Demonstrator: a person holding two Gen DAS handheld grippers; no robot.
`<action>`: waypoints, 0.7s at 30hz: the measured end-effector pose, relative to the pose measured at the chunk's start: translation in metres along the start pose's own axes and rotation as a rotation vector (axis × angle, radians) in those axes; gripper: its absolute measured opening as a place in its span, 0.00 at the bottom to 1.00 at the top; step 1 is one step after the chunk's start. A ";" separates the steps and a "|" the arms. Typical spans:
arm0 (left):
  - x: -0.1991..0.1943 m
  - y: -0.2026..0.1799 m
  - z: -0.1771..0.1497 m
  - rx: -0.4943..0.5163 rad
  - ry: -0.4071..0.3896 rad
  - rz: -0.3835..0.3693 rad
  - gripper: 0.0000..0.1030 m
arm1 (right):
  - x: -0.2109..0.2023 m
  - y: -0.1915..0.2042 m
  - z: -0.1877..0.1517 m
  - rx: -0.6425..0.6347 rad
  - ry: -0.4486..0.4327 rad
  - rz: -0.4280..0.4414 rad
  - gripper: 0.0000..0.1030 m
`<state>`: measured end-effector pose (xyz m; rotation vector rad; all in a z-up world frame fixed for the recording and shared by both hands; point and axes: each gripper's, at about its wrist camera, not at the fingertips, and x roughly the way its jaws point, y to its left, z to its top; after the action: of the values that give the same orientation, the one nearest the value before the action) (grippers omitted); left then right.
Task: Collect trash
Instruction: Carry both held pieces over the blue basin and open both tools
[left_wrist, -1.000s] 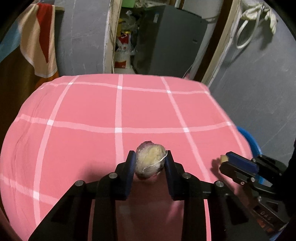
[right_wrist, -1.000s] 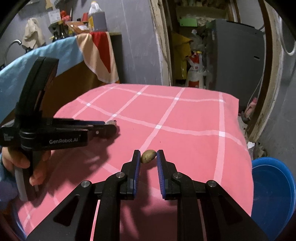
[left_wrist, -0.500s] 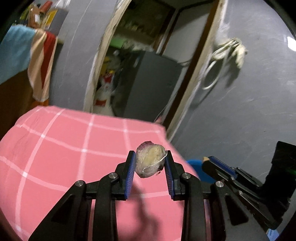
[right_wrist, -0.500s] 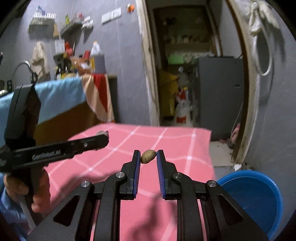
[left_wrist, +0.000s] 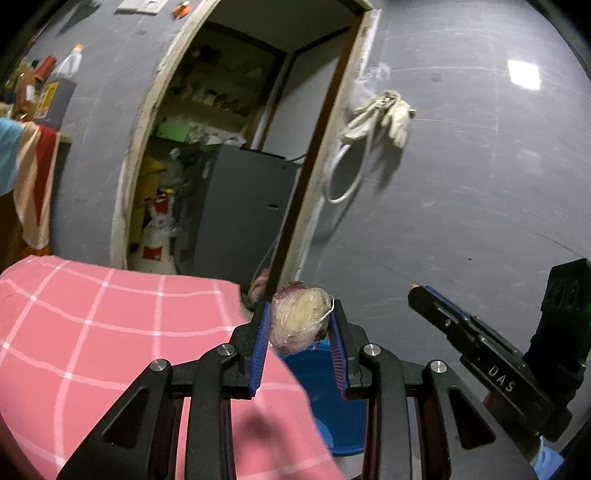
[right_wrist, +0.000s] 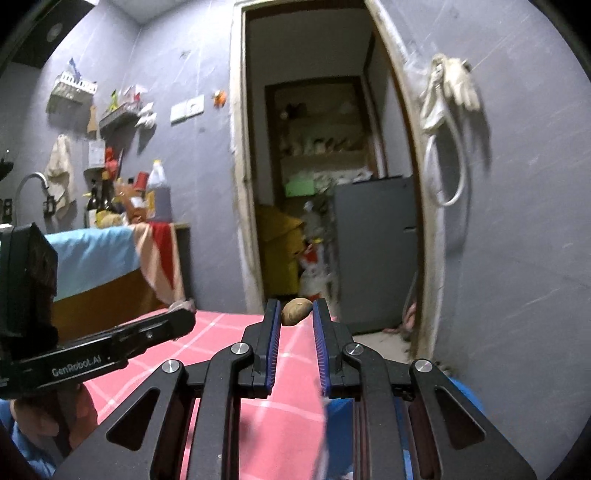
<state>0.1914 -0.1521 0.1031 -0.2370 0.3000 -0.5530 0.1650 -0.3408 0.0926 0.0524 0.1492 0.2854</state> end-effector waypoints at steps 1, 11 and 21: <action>0.001 -0.007 -0.002 0.005 -0.006 -0.007 0.26 | -0.006 -0.004 0.001 -0.003 -0.010 -0.011 0.15; 0.022 -0.056 -0.011 0.061 -0.004 -0.075 0.26 | -0.039 -0.035 -0.004 -0.015 -0.051 -0.109 0.15; 0.063 -0.080 -0.030 0.140 0.120 -0.076 0.26 | -0.034 -0.074 -0.031 0.064 0.022 -0.152 0.16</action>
<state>0.1944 -0.2567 0.0856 -0.0802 0.3684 -0.6623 0.1481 -0.4204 0.0615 0.1015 0.1831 0.1298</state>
